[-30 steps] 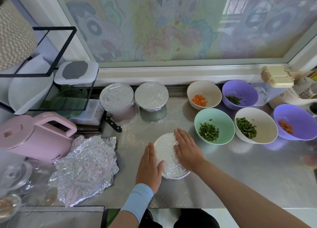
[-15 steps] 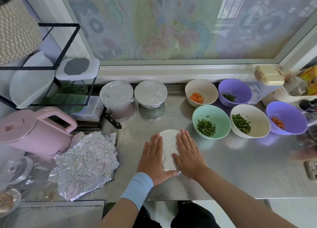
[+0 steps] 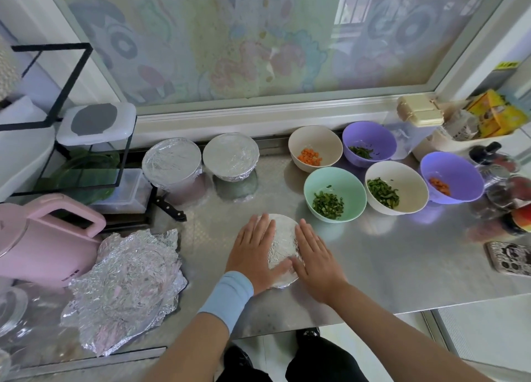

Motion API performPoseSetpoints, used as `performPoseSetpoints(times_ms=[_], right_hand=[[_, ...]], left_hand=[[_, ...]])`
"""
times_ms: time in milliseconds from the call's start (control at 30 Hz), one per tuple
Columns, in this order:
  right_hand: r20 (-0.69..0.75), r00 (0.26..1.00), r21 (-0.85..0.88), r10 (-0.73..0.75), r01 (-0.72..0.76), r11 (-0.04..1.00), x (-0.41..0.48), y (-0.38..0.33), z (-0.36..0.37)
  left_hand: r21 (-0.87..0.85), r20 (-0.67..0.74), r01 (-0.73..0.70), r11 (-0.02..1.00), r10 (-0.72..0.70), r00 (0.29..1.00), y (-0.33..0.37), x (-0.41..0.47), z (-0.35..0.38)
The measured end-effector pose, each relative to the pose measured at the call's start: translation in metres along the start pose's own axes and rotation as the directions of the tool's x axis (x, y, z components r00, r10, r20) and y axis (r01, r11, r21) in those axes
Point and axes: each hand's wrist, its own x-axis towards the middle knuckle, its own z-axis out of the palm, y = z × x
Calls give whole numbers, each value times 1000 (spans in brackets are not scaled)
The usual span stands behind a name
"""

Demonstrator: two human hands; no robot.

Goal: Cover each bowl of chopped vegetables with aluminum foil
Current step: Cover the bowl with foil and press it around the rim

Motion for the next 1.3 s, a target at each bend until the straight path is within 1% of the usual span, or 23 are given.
performPoseSetpoints(times_ms=[67, 133, 167, 300, 367, 433, 500, 533, 567, 600, 633, 700, 733, 800, 867, 933, 967, 1000, 1033, 1100, 1167, 1233, 1300], right_hand=[[3, 1000, 51, 9, -9, 999, 11, -5, -4], [22, 1000, 50, 8, -9, 999, 16, -6, -5], [27, 1000, 48, -1, -1, 999, 14, -5, -5], [19, 999, 32, -37, 36, 999, -12, -1, 9], [-10, 999, 3, -39, 39, 999, -27, -3, 19], [-39, 998, 27, -46, 47, 999, -39, -7, 25], [-57, 998, 141, -18, 26, 990, -43, -14, 24], [-54, 998, 254, 36, -21, 967, -41, -17, 21], [-33, 992, 403, 124, -100, 910, -35, -19, 17], [7, 976, 559, 220, -186, 808, -28, -21, 13], [65, 950, 681, 305, -265, 682, -19, -23, 9], [150, 905, 805, 398, -345, 482, -2, -27, -2], [176, 890, 843, 421, -357, 402, 6, -30, -8], [238, 865, 891, 442, -376, 255, 20, -31, -14], [288, 857, 894, 428, -400, 200, 33, -28, -8], [328, 844, 900, 425, -416, 132, 42, -22, 6], [338, 844, 911, 417, -405, 80, 44, -21, 10], [337, 842, 920, 421, -390, 44, 45, -24, 10], [330, 840, 928, 431, -372, 15, 46, -27, 9], [336, 835, 931, 436, -363, -23, 47, -32, 4], [343, 846, 926, 408, -377, 2, 47, -33, 2], [351, 845, 915, 403, -402, 45, 47, -33, 0], [333, 824, 908, 458, -411, 79, 44, -34, -6]], left_hand=[[32, -20, -31, 999, 31, 999, -1, 15, -1], [43, 50, -36, 998, 34, 998, -3, 22, 4], [53, 51, -38, 998, 36, 998, -4, 23, 9], [47, -59, -38, 998, 40, 997, -9, 22, 22], [33, -84, -39, 999, 42, 996, -10, 23, 26], [1, -87, -11, 1000, 11, 996, -8, 22, 26], [-61, -114, 52, 997, -58, 992, -6, 20, 27], [-113, -121, 94, 989, -108, 987, -6, 19, 26], [-188, -142, 130, 974, -158, 977, -6, 19, 23], [-293, -168, 167, 942, -222, 960, -7, 20, 19], [-436, -170, 208, 876, -307, 936, -9, 19, 15], [-710, -77, 297, 639, -489, 869, -13, 14, 3], [-786, -3, 341, 515, -555, 832, -15, 11, 0], [-872, 135, 381, 307, -598, 790, -19, 6, 2], [-928, 249, 368, 59, -638, 729, -22, 6, 5], [-932, 345, 325, -160, -669, 658, -26, 13, 13], [-922, 384, 303, -242, -673, 632, -28, 16, 17], [-913, 409, 284, -294, -669, 621, -27, 18, 21], [-914, 406, 276, -298, -670, 622, -25, 19, 23], [-934, 358, 242, -264, -692, 627, -20, 19, 30], [-948, 318, 234, -218, -716, 621, -14, 15, 21], [-951, 297, 261, -168, -736, 609, -11, 13, 5], [-954, 250, 284, -90, -760, 599, -16, 13, -2]])
